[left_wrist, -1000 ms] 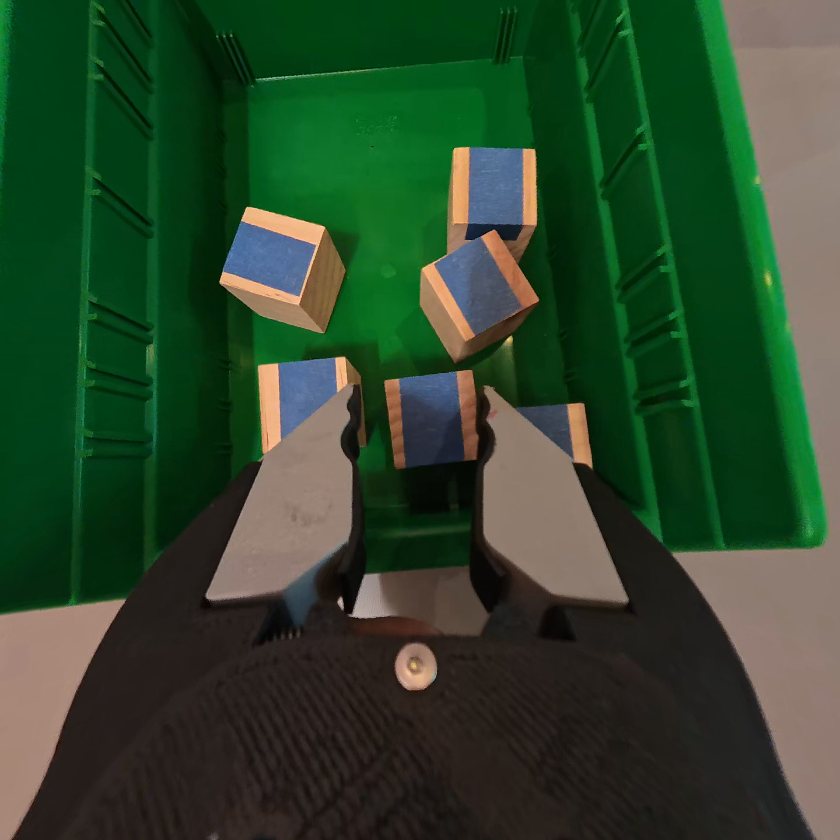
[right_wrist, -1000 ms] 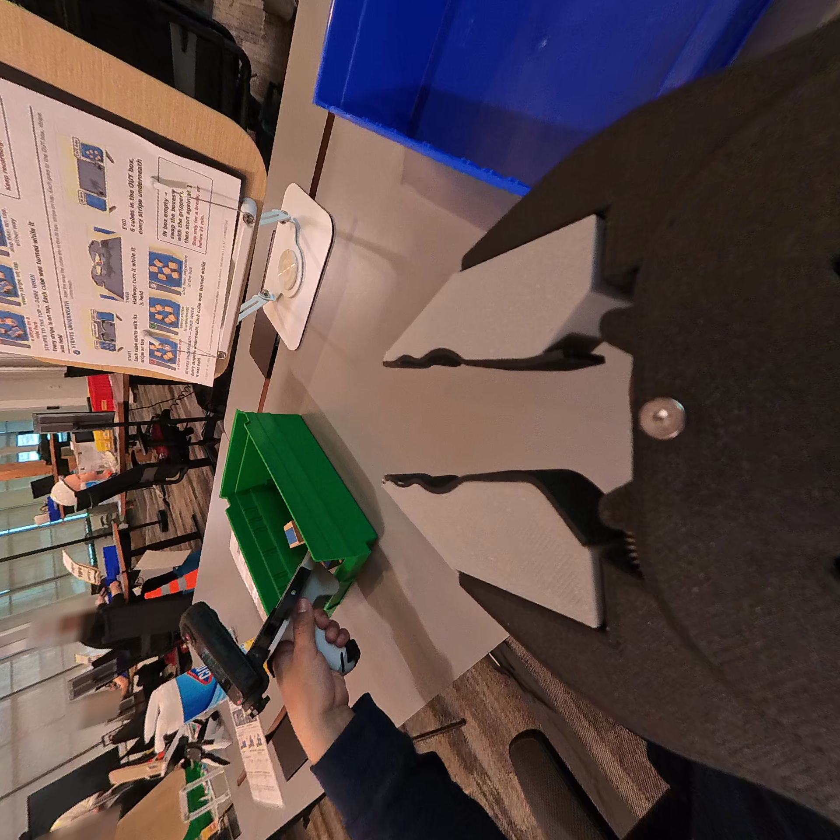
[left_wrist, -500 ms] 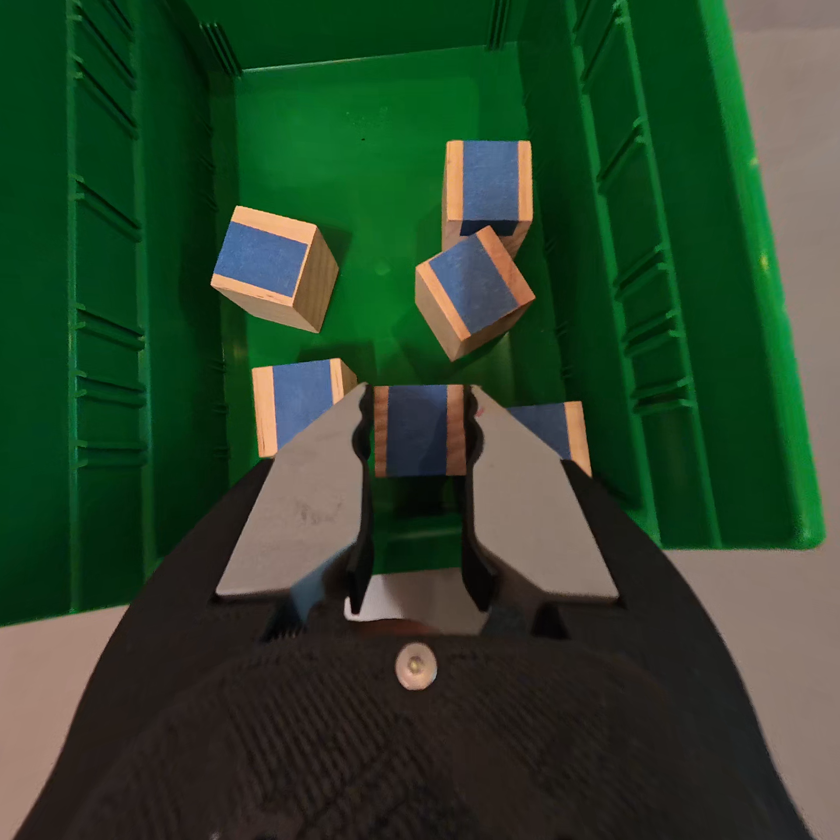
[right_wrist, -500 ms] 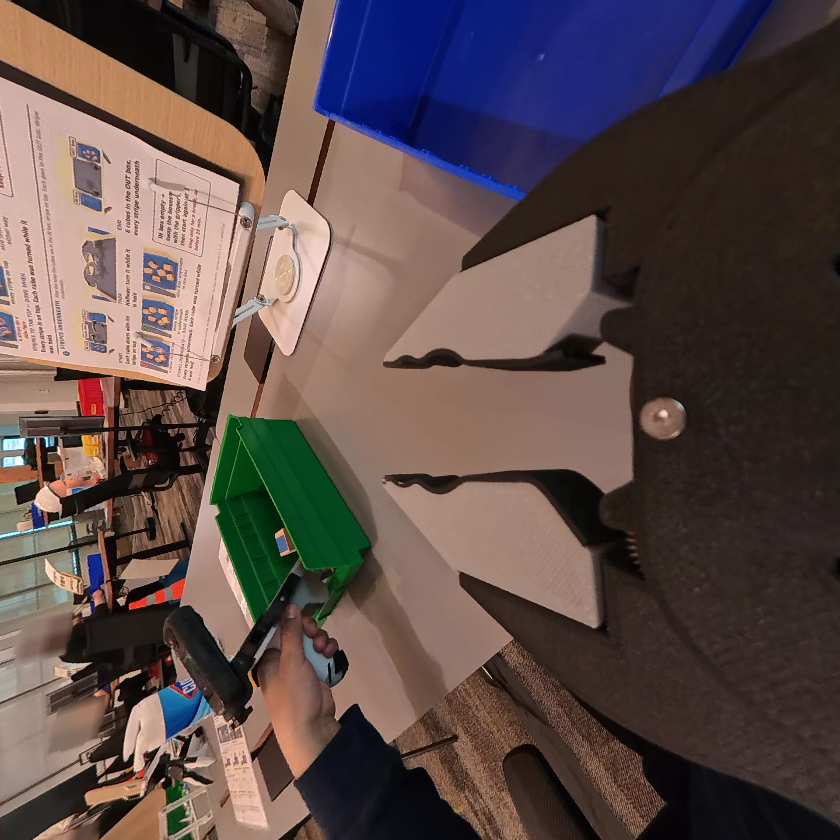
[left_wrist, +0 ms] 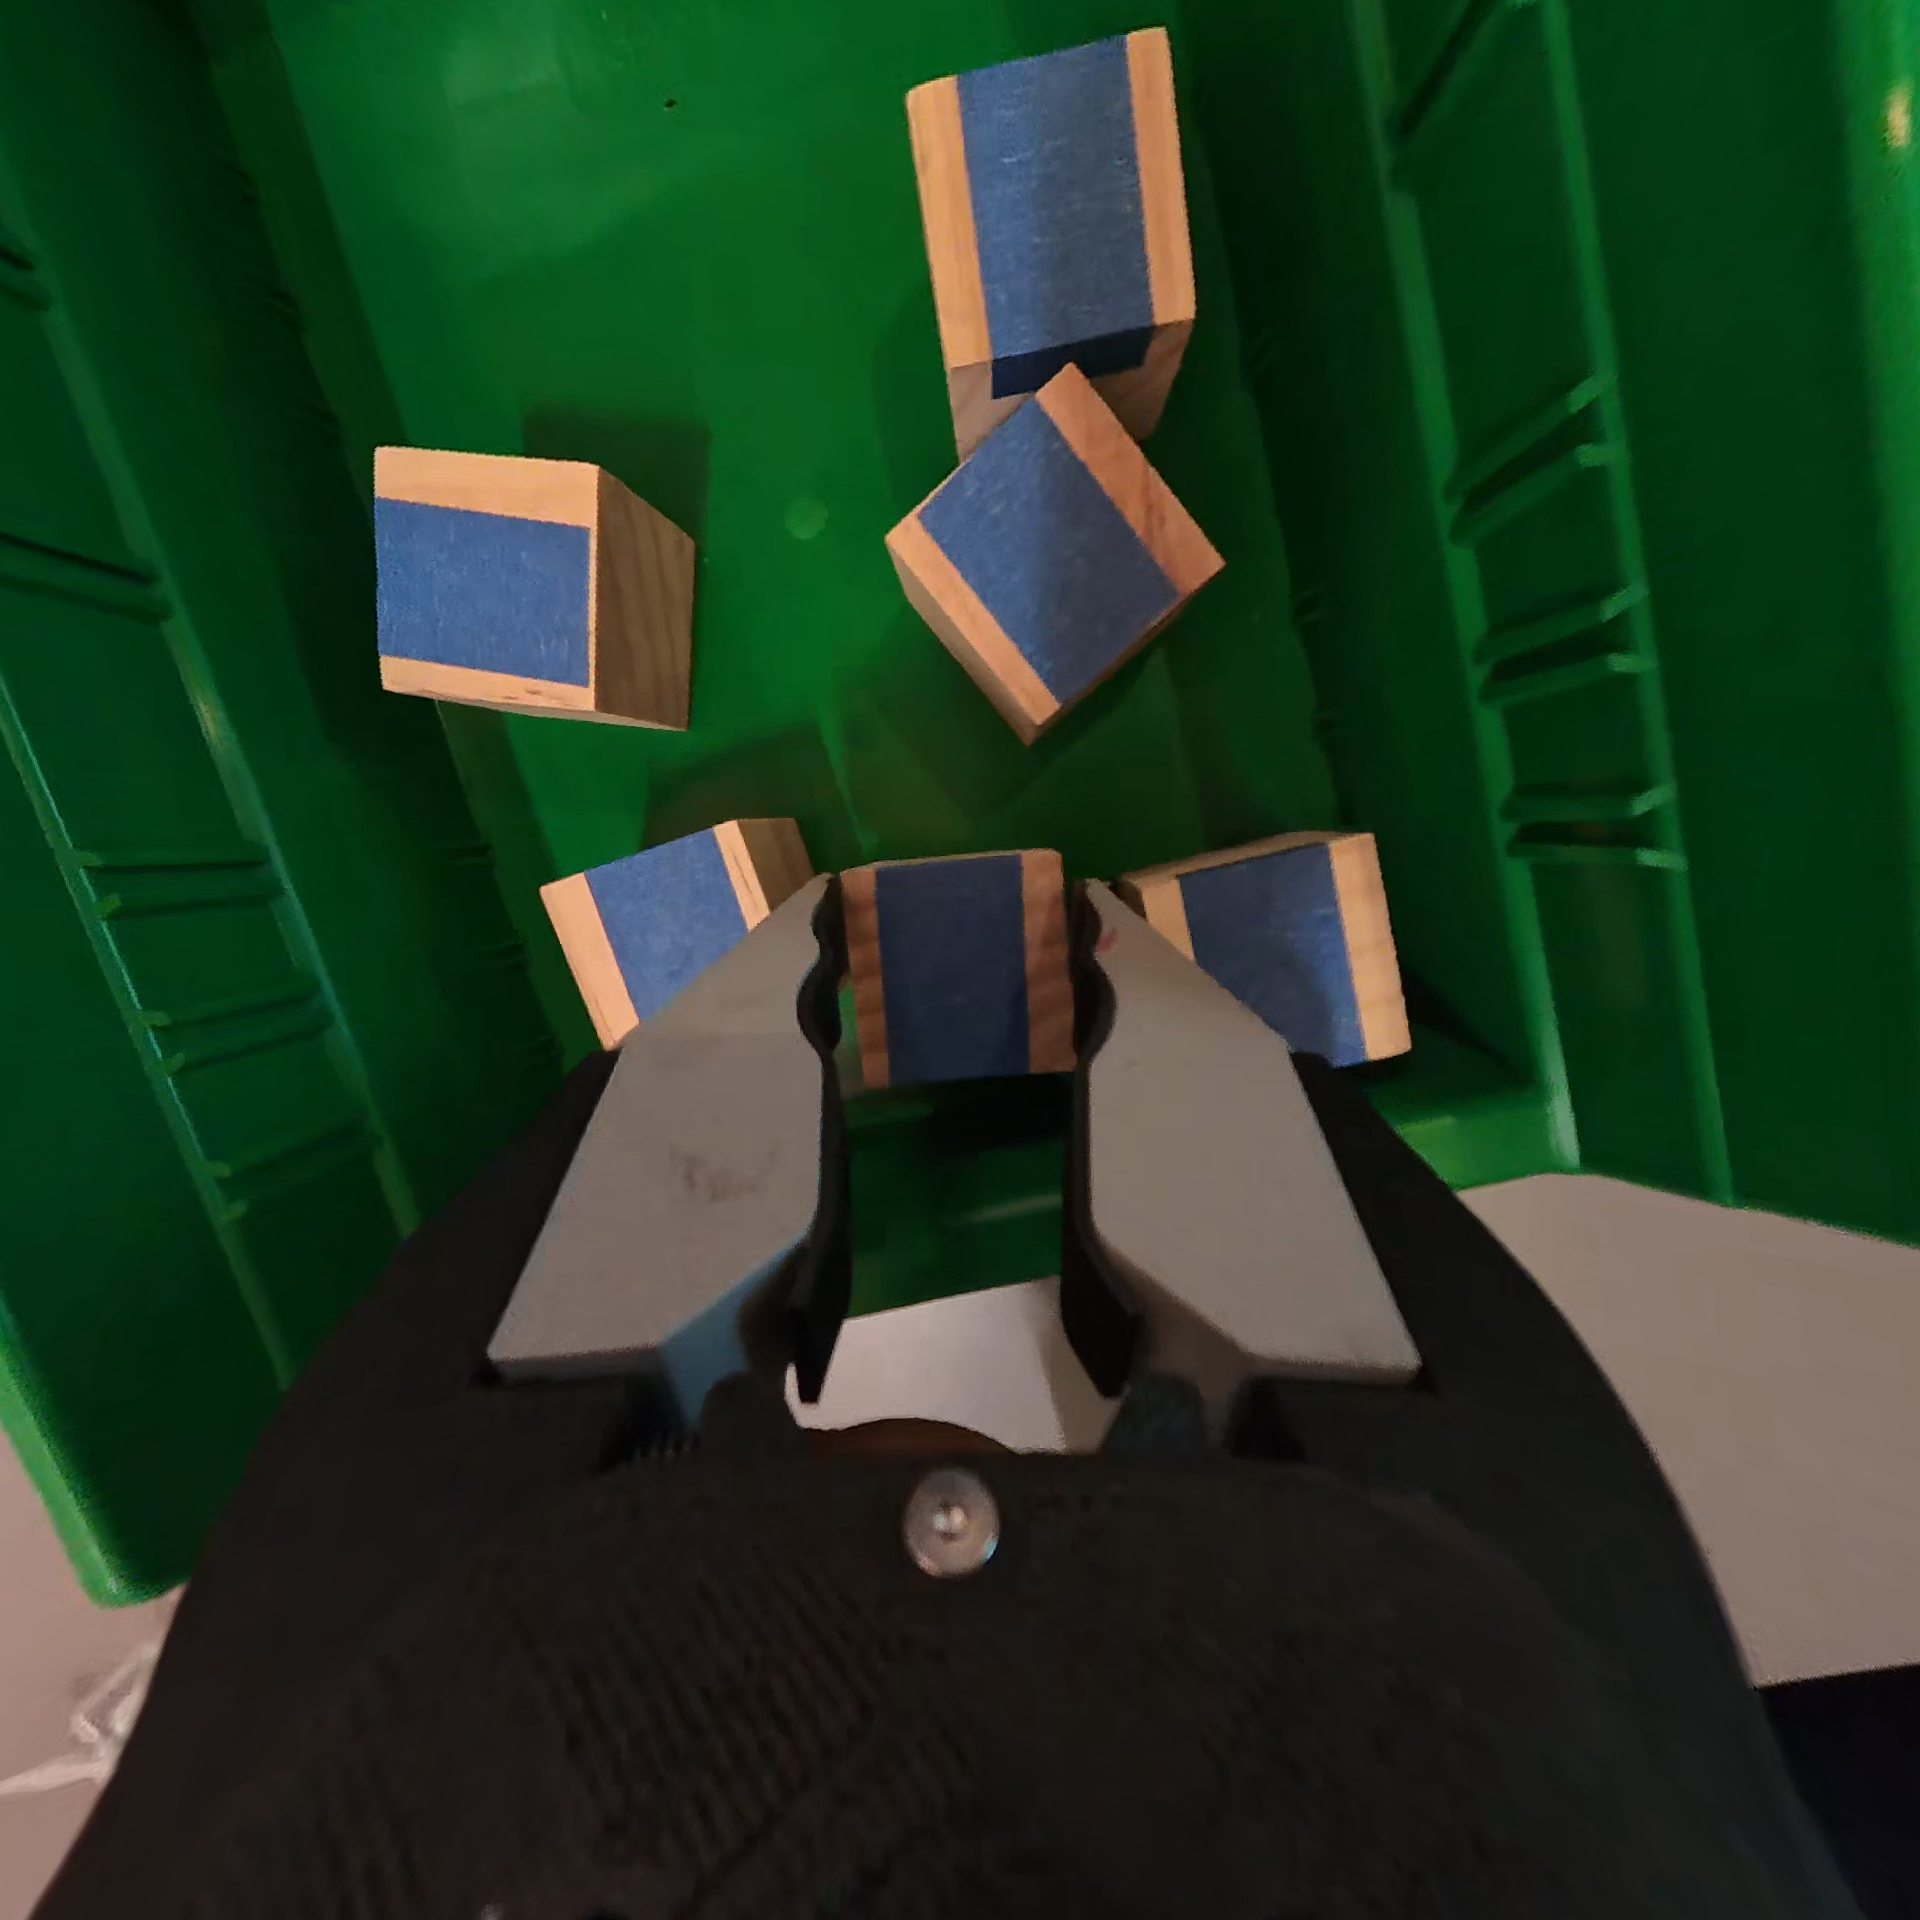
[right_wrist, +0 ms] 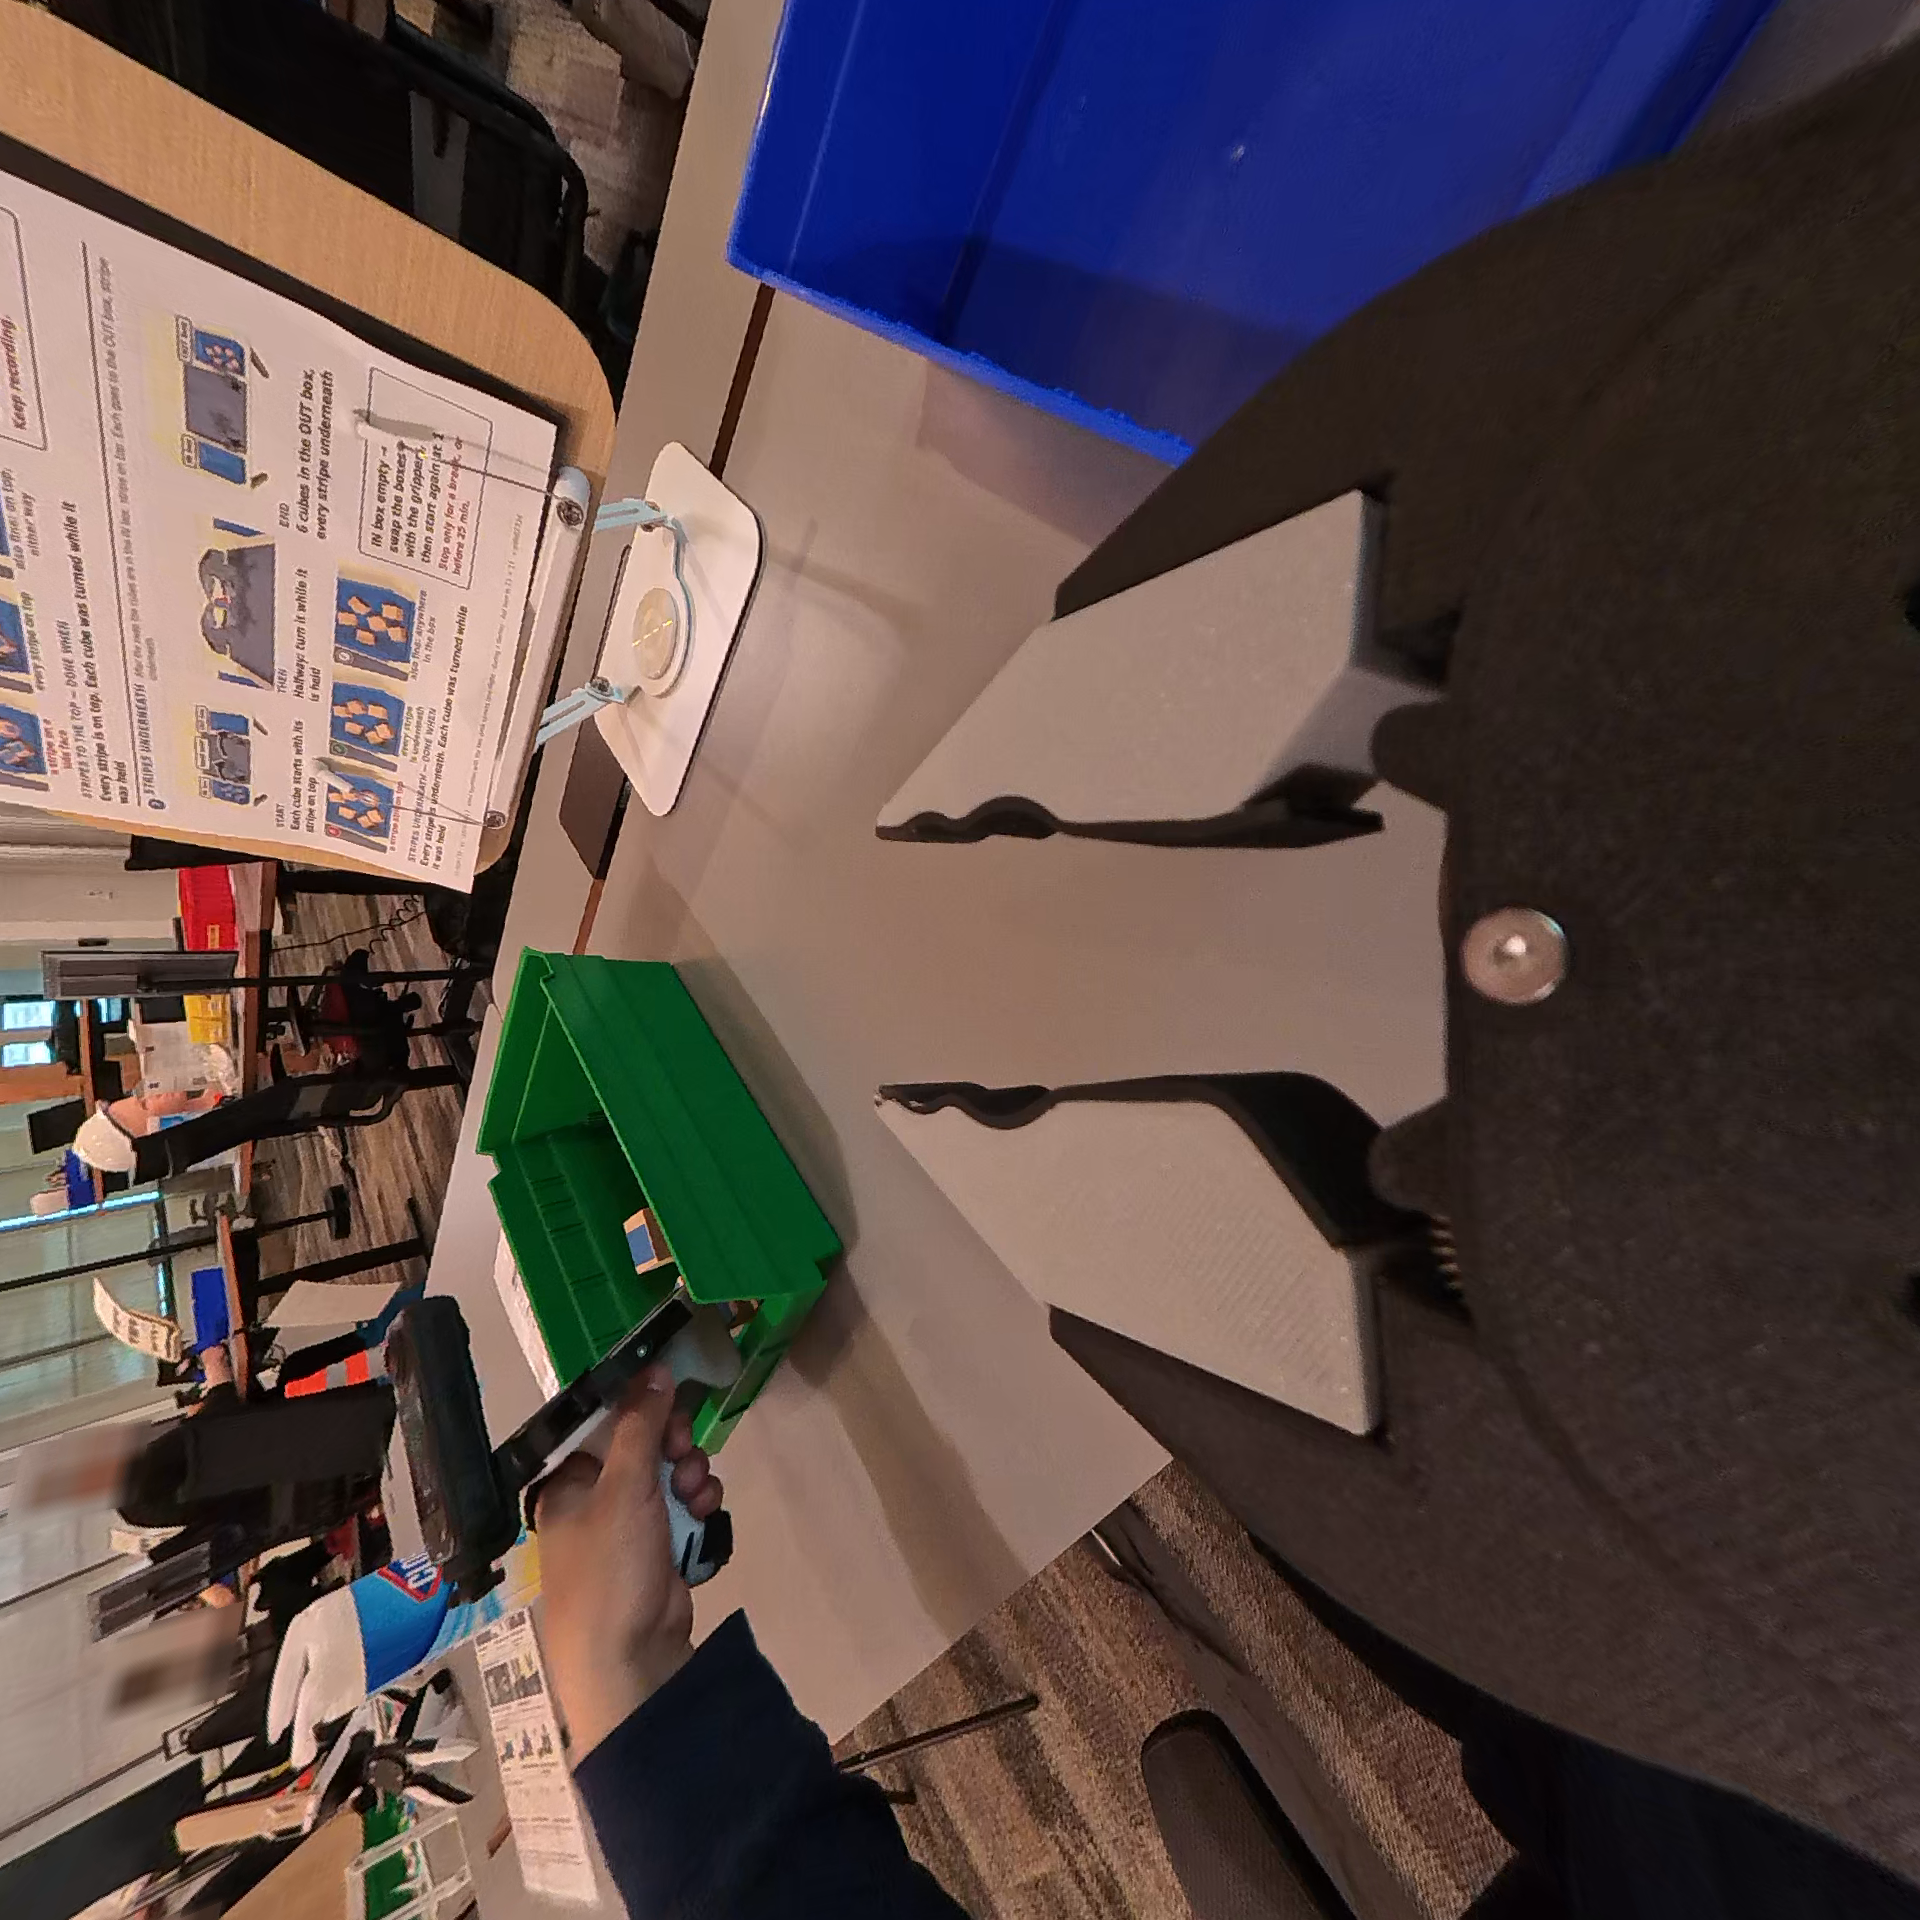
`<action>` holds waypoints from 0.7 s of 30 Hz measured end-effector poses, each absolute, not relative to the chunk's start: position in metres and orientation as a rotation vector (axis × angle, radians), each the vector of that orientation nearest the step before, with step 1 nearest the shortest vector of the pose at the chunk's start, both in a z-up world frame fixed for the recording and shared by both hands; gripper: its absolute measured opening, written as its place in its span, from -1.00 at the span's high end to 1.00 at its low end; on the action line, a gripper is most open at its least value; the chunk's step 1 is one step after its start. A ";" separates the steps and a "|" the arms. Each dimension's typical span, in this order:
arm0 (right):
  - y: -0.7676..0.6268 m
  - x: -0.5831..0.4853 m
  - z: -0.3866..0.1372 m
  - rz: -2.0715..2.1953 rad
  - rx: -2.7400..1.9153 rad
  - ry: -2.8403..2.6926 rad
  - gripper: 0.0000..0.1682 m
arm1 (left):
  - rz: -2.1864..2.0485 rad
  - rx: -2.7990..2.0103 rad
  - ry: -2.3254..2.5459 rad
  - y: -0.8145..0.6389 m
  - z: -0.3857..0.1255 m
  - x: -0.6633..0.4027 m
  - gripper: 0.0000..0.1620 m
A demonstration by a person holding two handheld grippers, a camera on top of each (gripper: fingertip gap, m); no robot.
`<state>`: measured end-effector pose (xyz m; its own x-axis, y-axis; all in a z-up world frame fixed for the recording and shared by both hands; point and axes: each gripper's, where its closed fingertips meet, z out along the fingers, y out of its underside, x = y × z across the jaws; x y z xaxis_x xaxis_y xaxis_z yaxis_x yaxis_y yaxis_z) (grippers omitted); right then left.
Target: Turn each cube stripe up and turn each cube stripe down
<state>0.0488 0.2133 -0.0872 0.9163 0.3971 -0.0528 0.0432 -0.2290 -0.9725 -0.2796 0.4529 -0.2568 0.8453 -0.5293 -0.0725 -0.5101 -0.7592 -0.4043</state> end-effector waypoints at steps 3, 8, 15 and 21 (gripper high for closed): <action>0.213 0.050 -0.087 0.338 -1.781 -0.330 0.48 | -0.103 -2.571 0.817 0.453 -0.256 -0.279 0.49; 0.214 0.049 -0.089 0.343 -1.783 -0.328 0.48 | -0.187 -2.407 0.790 0.455 -0.231 -0.278 0.49; 0.225 0.062 -0.106 0.333 -1.844 -0.297 0.48 | -0.435 -2.047 0.727 0.422 -0.164 -0.263 0.50; 0.223 0.082 -0.102 0.379 -1.825 -0.220 0.48 | -0.655 -1.785 0.683 0.386 -0.124 -0.251 0.50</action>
<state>0.0819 0.2235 -0.1021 0.9290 0.3410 -0.1440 -0.0446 -0.2831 -0.9581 -0.2507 0.3856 -0.1238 0.6850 -0.7207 0.1066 -0.1366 -0.2708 -0.9529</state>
